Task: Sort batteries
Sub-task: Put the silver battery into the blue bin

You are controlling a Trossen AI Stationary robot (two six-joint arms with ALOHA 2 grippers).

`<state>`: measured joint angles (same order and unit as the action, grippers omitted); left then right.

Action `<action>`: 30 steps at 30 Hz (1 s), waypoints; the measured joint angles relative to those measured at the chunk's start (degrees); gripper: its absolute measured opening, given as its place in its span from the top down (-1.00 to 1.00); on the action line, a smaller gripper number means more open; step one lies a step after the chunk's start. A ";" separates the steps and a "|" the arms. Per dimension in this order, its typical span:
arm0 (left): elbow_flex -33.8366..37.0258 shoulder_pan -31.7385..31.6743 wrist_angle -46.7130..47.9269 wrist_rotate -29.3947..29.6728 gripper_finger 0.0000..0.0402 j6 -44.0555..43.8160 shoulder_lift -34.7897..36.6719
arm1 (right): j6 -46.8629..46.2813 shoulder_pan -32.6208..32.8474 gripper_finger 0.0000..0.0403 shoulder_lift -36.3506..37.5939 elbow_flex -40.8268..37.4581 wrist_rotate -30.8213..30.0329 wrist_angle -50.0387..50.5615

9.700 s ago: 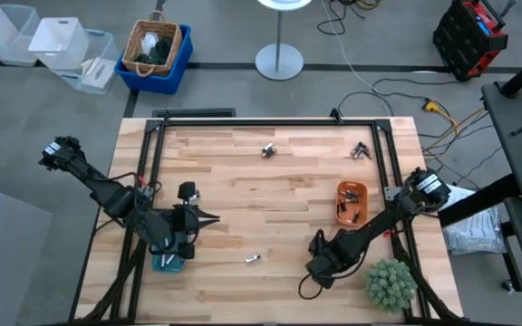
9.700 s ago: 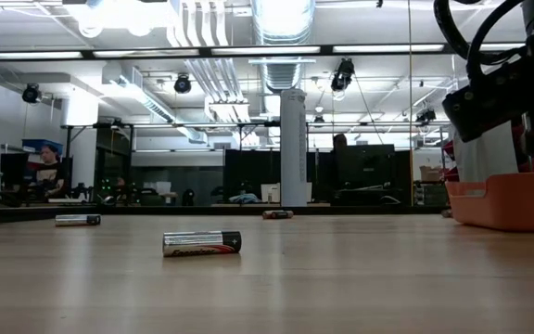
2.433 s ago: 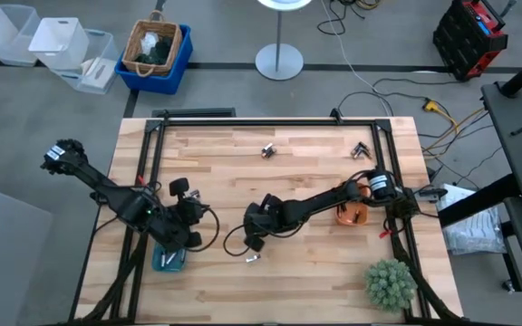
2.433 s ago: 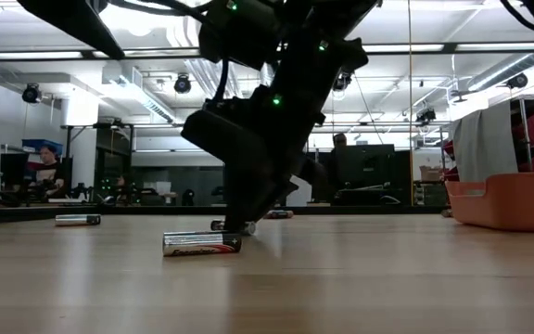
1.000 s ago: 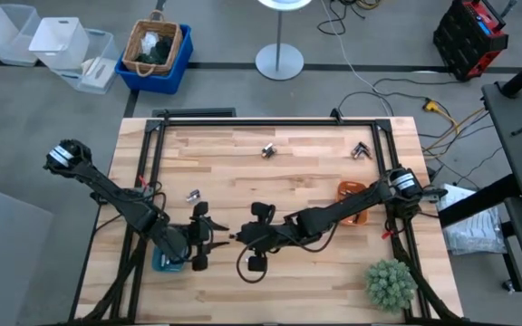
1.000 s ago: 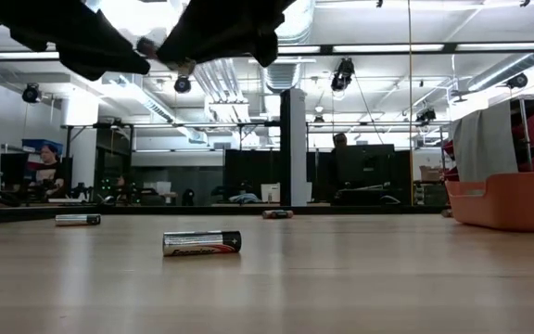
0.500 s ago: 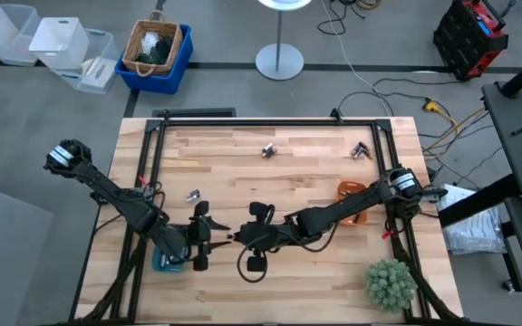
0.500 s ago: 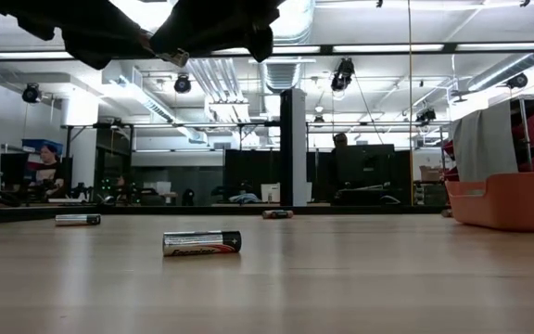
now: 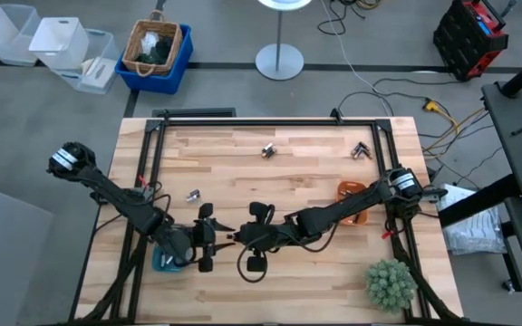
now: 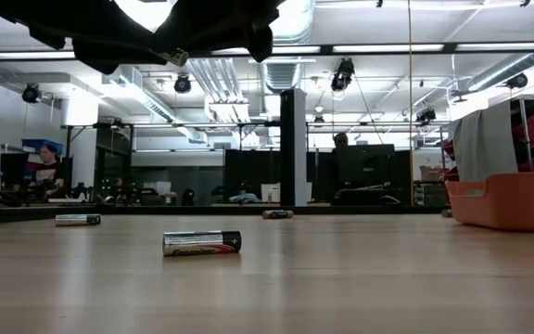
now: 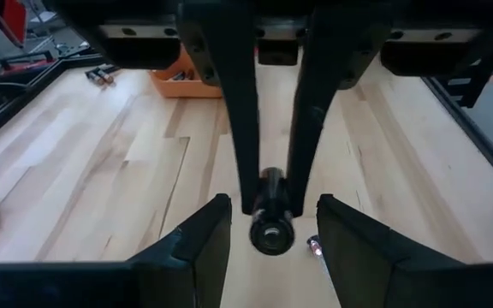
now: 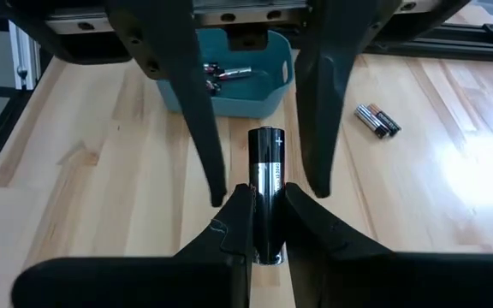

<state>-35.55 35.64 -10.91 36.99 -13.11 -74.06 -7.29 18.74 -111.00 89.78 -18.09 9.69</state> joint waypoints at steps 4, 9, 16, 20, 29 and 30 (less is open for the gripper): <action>0.00 0.00 -0.11 -0.02 0.23 0.37 1.26 | 0.00 0.00 0.84 0.00 0.02 0.00 0.02; 0.00 0.00 0.14 -0.02 0.23 0.43 2.96 | 0.02 0.00 0.84 0.00 0.02 0.02 0.05; 0.00 0.00 1.69 -0.11 0.25 0.19 2.82 | 0.02 0.11 0.84 0.00 0.04 0.00 0.07; 0.00 0.00 1.52 -0.51 0.36 0.18 2.80 | 0.02 0.11 0.84 0.00 0.04 0.02 0.05; 0.00 0.00 1.52 -2.10 0.73 0.18 2.80 | 0.04 0.11 0.84 0.00 0.04 0.00 -0.04; 0.00 0.00 1.52 -2.12 0.76 0.18 2.80 | 0.09 0.12 0.84 0.00 0.04 0.04 -0.04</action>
<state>-35.55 35.64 -9.38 34.87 -12.93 -71.26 -7.20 18.86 -111.00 89.82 -18.04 9.65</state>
